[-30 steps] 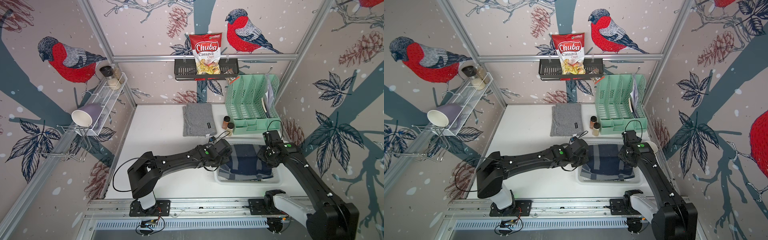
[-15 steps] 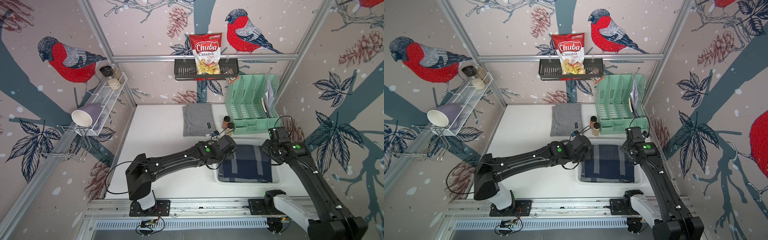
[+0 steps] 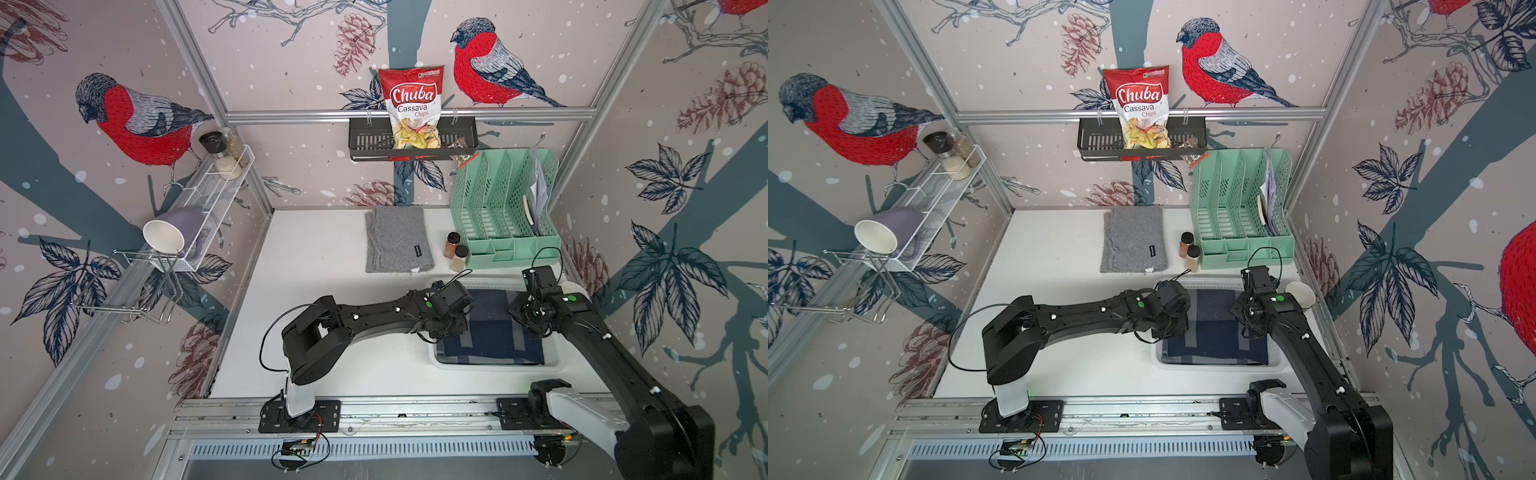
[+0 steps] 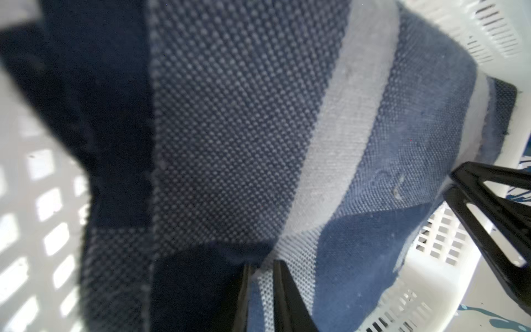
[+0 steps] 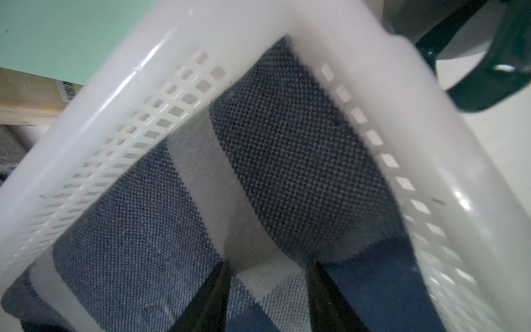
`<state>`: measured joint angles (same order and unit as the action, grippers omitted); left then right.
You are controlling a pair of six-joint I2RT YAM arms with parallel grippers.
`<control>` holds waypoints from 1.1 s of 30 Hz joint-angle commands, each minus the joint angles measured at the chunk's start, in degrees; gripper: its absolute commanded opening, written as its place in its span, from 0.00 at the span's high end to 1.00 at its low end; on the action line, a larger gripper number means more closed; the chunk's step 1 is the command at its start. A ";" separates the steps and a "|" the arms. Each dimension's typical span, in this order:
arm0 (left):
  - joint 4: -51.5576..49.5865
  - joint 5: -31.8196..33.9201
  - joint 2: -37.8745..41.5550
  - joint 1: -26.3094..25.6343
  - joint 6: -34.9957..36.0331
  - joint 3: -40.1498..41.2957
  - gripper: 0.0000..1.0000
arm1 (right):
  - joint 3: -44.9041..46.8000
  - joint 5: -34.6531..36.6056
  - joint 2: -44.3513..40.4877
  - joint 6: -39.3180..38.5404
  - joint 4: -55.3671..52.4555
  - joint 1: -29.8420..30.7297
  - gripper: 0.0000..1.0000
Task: Put the folded scarf in the basket
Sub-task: Move the scarf to the center of the board.
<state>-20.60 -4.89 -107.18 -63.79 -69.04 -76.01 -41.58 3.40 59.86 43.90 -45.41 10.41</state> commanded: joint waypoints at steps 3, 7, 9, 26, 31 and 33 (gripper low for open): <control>-0.31 0.70 0.11 0.24 1.27 -2.82 0.72 | 0.65 -1.44 0.63 1.36 2.37 -0.33 0.50; -1.05 1.67 1.66 0.02 1.38 -4.51 0.70 | -1.91 -1.03 0.09 1.28 0.58 -0.31 0.47; -2.16 2.93 3.32 -0.05 1.64 -6.15 0.67 | -3.87 -0.61 -0.47 1.02 -0.56 -0.30 0.45; -9.06 5.50 21.25 24.46 13.75 -4.53 0.49 | -16.07 -3.22 -2.95 -4.36 2.19 5.27 0.40; -5.67 -0.83 21.08 38.02 16.73 0.32 0.76 | -16.33 -2.74 -1.97 -3.16 3.55 8.40 0.42; -4.71 -2.23 19.43 42.55 17.62 0.97 0.76 | -16.51 -2.79 -1.60 -2.96 4.09 9.17 0.42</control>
<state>-27.22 -2.17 -86.30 -26.96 -55.07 -76.18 -57.45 0.03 57.78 40.47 -43.48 18.65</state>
